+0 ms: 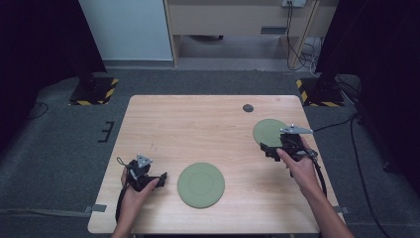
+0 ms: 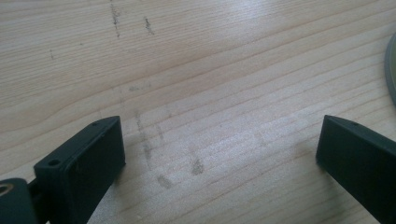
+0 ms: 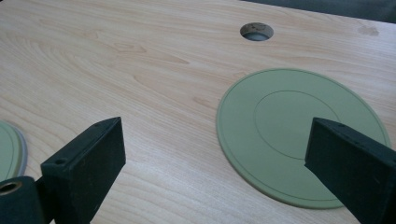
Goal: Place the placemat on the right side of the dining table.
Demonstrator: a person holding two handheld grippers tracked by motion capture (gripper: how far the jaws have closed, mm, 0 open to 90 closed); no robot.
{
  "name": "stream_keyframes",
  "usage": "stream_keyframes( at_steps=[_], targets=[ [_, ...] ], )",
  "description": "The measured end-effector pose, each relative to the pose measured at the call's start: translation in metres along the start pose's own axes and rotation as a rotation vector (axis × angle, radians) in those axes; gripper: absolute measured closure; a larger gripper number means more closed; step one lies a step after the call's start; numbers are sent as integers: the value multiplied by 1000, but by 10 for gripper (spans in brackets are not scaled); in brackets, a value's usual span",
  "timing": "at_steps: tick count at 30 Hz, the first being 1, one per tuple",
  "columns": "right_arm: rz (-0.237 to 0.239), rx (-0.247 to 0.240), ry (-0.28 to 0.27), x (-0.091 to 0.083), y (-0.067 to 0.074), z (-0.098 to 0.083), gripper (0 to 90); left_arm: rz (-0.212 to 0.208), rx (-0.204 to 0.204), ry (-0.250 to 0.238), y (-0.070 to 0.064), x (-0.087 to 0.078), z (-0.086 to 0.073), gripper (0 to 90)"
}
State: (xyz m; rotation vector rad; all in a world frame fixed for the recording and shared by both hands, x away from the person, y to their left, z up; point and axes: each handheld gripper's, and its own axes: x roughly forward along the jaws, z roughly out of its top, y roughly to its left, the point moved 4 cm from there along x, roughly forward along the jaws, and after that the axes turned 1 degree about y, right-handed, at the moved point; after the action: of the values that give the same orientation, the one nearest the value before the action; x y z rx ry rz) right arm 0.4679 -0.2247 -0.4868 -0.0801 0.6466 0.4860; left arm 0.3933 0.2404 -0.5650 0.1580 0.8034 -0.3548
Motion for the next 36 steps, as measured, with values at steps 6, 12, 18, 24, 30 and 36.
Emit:
stream_keyframes(
  at_steps=[6, 12, 18, 24, 30, 36],
  targets=[
    [0, -17, 15, 0, 3, -7, 53, 1, 0, 0, 0, 0, 0, 6],
    [-4, -37, 30, 0, 7, -14, 53, 1, 0, 0, 0, 0, 0, 6],
    [9, -56, 40, 1, 15, -19, 50, 1, 0, 0, 0, 0, 0, 6],
    [22, -68, 58, 4, 25, -27, 50, 2, 1, 0, 0, 0, 0, 6],
    [33, -84, 75, 6, 36, -34, 50, 2, 0, 0, 0, 0, 0, 6],
    [18, -115, 153, 16, 48, -46, 50, 2, 1, 0, 0, 0, 0, 6]
  ],
)
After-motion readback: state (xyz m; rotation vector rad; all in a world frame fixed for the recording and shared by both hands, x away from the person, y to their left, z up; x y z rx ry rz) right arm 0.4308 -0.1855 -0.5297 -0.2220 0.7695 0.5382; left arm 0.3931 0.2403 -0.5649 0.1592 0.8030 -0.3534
